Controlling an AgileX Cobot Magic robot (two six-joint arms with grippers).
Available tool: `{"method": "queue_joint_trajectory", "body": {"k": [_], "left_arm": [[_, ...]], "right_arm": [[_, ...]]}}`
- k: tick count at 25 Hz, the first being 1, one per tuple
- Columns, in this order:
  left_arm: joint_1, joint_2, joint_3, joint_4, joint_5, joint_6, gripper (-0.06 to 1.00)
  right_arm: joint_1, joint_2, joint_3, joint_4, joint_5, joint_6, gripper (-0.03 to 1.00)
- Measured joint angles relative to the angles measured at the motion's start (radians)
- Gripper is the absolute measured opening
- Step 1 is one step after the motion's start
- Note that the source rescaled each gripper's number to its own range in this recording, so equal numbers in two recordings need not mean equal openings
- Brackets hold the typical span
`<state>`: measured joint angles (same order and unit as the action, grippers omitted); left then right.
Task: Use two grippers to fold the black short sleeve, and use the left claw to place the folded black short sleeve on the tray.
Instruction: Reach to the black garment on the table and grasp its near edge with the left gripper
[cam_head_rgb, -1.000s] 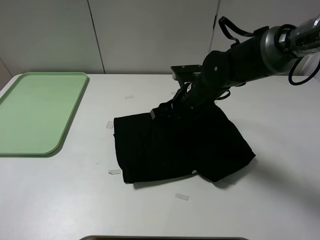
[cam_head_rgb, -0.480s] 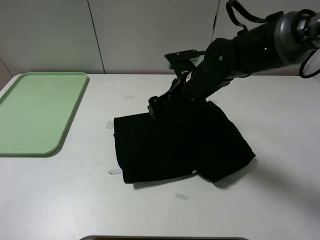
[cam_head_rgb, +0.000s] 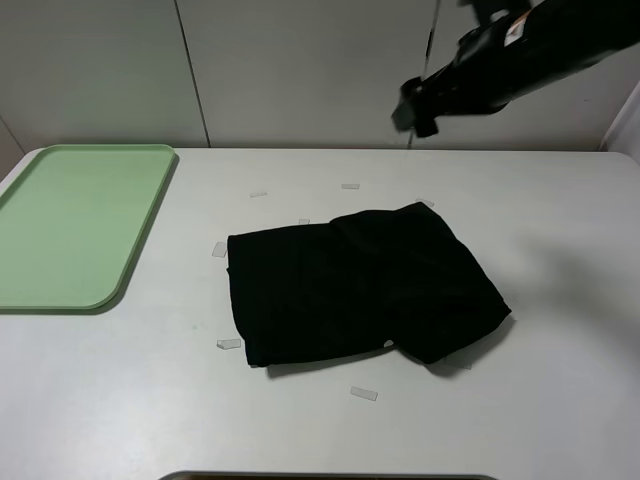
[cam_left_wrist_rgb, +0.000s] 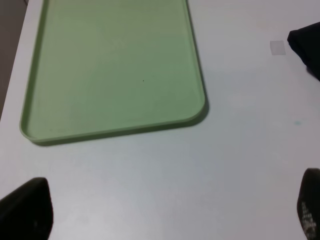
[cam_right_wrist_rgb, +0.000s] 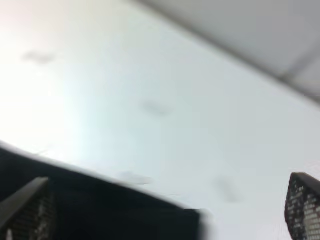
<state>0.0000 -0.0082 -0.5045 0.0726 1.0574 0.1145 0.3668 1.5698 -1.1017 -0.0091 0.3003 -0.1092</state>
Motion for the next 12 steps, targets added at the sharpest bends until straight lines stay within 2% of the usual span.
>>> {"method": "queue_joint_trajectory", "body": {"k": [1,3,5,6,7,12], "left_arm": [[0.000,0.000,0.000,0.000,0.000,0.000,0.98],[0.000,0.000,0.000,0.000,0.000,0.000,0.98],[0.000,0.000,0.000,0.000,0.000,0.000,0.98],[0.000,0.000,0.000,0.000,0.000,0.000,0.98],[0.000,0.000,0.000,0.000,0.000,0.000,0.98],[0.000,0.000,0.000,0.000,0.000,0.000,0.98]], "right_arm": [[0.000,0.000,0.000,0.000,0.000,0.000,1.00],[-0.100,-0.078,0.001,-0.041,0.033,0.000,1.00],[-0.149,-0.127,0.010,-0.069,0.051,-0.001,1.00],[-0.232,-0.215,0.050,-0.104,0.057,-0.002,1.00],[-0.276,-0.263,0.077,-0.111,0.058,-0.003,1.00],[-0.419,-0.561,0.239,-0.078,0.041,-0.010,1.00]]}}
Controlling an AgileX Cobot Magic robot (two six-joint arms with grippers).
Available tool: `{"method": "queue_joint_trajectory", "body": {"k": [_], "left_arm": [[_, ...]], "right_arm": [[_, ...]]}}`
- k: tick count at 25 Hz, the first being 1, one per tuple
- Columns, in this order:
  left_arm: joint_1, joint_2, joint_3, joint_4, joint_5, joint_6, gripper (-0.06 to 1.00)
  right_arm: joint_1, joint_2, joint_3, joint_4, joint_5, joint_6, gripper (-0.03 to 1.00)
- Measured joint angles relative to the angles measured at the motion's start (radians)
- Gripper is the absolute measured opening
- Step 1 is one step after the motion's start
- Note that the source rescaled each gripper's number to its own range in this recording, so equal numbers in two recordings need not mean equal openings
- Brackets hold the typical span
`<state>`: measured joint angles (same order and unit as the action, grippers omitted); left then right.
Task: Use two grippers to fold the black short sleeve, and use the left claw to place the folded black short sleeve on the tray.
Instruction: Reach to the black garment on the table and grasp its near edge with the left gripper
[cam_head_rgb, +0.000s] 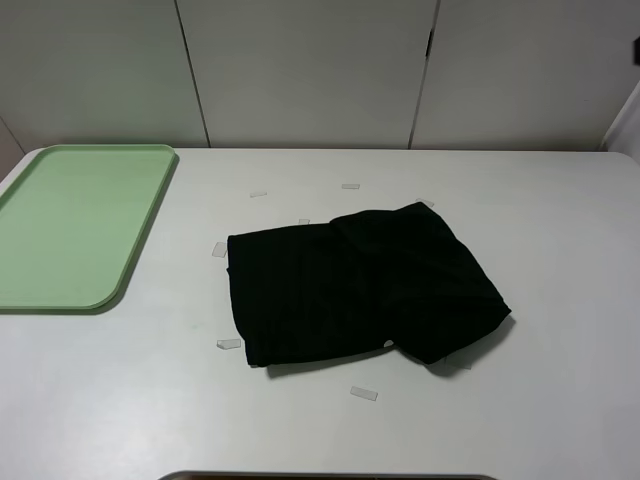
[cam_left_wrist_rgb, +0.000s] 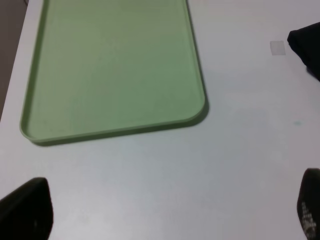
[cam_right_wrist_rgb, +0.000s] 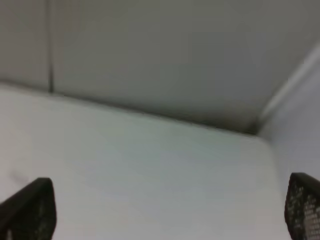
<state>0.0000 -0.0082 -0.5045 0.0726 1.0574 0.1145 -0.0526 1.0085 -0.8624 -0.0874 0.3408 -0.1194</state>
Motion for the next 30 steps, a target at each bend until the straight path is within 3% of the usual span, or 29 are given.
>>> {"method": "queue_joint_trajectory", "body": {"k": [5,9,16,26,30], "left_arm": [[0.000,0.000,0.000,0.000,0.001,0.000,0.98],[0.000,0.000,0.000,0.000,0.001,0.000,0.98],[0.000,0.000,0.000,0.000,0.001,0.000,0.98],[0.000,0.000,0.000,0.000,0.001,0.000,0.98],[0.000,0.000,0.000,0.000,0.000,0.000,0.98]], "right_arm": [[-0.021,-0.351,0.106,0.099,-0.072,-0.027,1.00],[-0.021,-0.593,0.152,0.126,-0.049,-0.034,1.00],[0.006,-0.848,0.159,0.143,0.155,-0.036,1.00],[0.068,-1.016,0.173,0.128,0.547,-0.036,1.00],[0.103,-1.016,0.182,0.126,0.615,-0.022,1.00]]}}
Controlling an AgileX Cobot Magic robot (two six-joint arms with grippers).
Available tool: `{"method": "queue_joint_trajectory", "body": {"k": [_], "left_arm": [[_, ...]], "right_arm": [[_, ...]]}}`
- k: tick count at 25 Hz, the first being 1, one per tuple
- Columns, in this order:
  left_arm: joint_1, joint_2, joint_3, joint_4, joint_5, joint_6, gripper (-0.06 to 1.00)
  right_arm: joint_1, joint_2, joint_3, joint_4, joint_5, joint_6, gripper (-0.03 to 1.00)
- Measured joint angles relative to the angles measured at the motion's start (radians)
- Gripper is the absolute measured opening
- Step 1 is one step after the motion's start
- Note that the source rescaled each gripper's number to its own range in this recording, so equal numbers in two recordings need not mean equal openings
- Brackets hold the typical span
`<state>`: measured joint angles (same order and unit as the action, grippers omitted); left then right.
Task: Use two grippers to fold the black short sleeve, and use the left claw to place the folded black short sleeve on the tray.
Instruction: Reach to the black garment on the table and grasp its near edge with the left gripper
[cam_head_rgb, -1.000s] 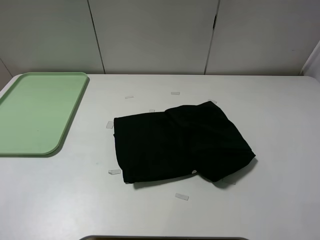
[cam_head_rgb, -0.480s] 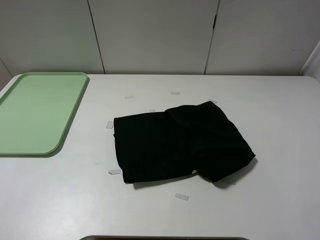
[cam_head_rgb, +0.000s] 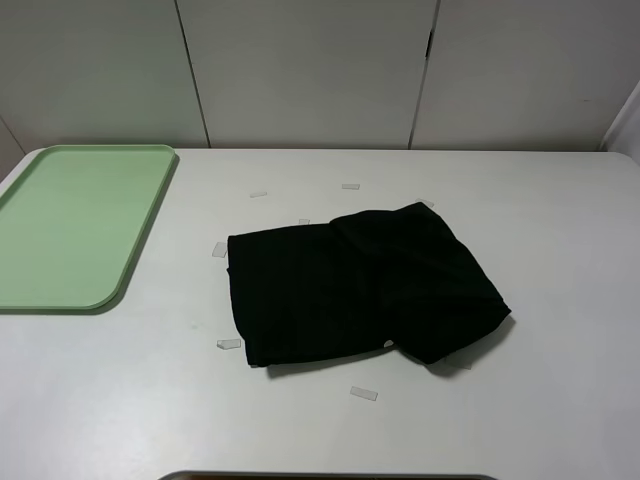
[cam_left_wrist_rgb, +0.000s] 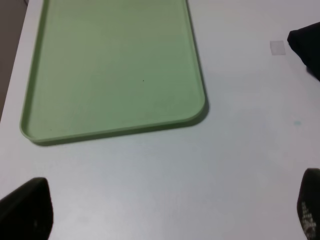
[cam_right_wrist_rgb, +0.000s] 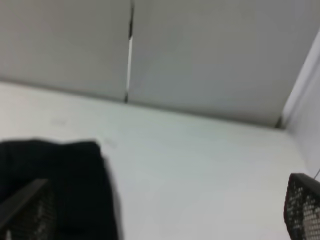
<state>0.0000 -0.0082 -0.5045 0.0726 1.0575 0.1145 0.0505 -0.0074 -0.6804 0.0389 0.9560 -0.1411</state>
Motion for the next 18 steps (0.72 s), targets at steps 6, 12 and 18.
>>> {"method": "queue_joint_trajectory", "body": {"k": [6,12,18], "left_arm": [[0.000,0.000,0.000,0.000,0.000,0.000,0.98],[0.000,0.000,0.000,0.000,0.000,0.000,0.98],[0.000,0.000,0.000,0.001,0.000,0.000,0.98]], "right_arm": [[0.087,0.000,0.011,-0.092,0.183,0.102,1.00],[0.166,0.000,0.114,-0.142,0.236,0.192,1.00],[0.189,0.000,0.163,-0.184,0.137,0.206,1.00]]}}
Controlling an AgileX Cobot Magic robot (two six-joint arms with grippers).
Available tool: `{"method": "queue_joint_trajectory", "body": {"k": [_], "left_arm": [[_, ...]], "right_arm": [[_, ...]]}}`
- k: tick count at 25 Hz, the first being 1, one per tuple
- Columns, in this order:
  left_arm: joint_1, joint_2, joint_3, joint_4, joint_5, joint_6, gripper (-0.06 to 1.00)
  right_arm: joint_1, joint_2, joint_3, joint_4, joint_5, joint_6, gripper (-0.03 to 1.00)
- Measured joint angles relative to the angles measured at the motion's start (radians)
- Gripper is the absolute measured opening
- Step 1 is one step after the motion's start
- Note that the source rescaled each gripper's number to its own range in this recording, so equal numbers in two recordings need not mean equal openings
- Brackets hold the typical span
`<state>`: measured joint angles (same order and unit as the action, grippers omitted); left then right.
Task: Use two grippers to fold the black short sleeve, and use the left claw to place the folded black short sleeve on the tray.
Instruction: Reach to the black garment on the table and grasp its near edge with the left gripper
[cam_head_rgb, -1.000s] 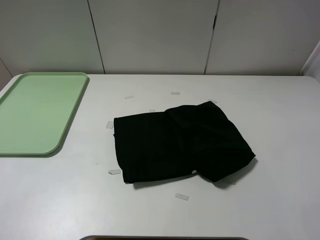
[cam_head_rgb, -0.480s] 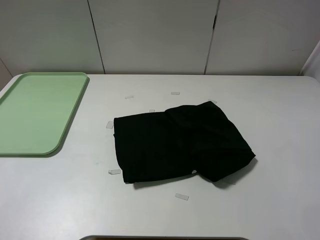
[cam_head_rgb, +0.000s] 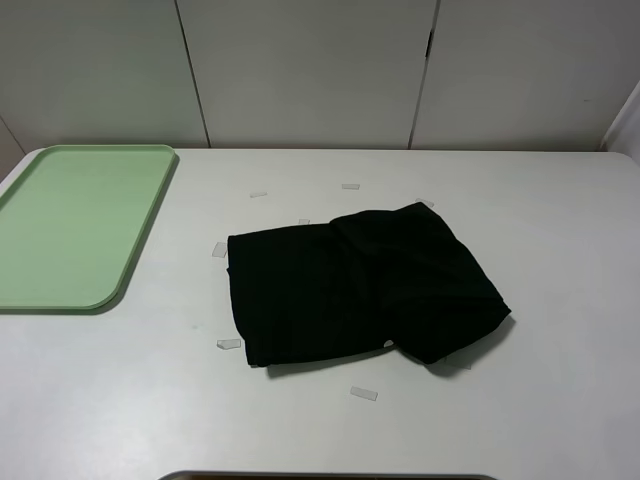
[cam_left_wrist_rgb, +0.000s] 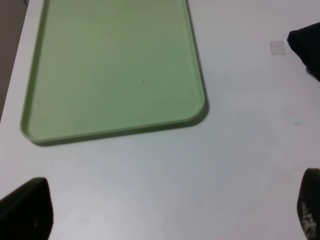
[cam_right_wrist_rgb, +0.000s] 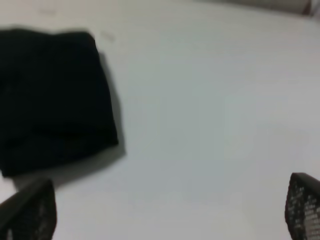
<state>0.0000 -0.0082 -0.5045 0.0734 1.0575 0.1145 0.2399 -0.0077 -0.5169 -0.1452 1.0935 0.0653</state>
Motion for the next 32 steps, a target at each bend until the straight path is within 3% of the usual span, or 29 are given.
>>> {"method": "queue_joint_trajectory", "body": {"k": [4,16,32], "left_arm": [[0.000,0.000,0.000,0.000,0.000,0.000,0.98],[-0.003,0.000,0.000,0.000,-0.001,0.000,0.98],[-0.073,0.000,0.000,0.000,-0.001,0.011,0.98]], "right_arm": [[0.000,0.000,0.027,0.013,-0.068,0.000,1.00],[0.000,0.000,0.029,0.059,-0.069,0.001,1.00],[0.000,0.000,0.029,0.061,-0.069,0.002,1.00]]}}
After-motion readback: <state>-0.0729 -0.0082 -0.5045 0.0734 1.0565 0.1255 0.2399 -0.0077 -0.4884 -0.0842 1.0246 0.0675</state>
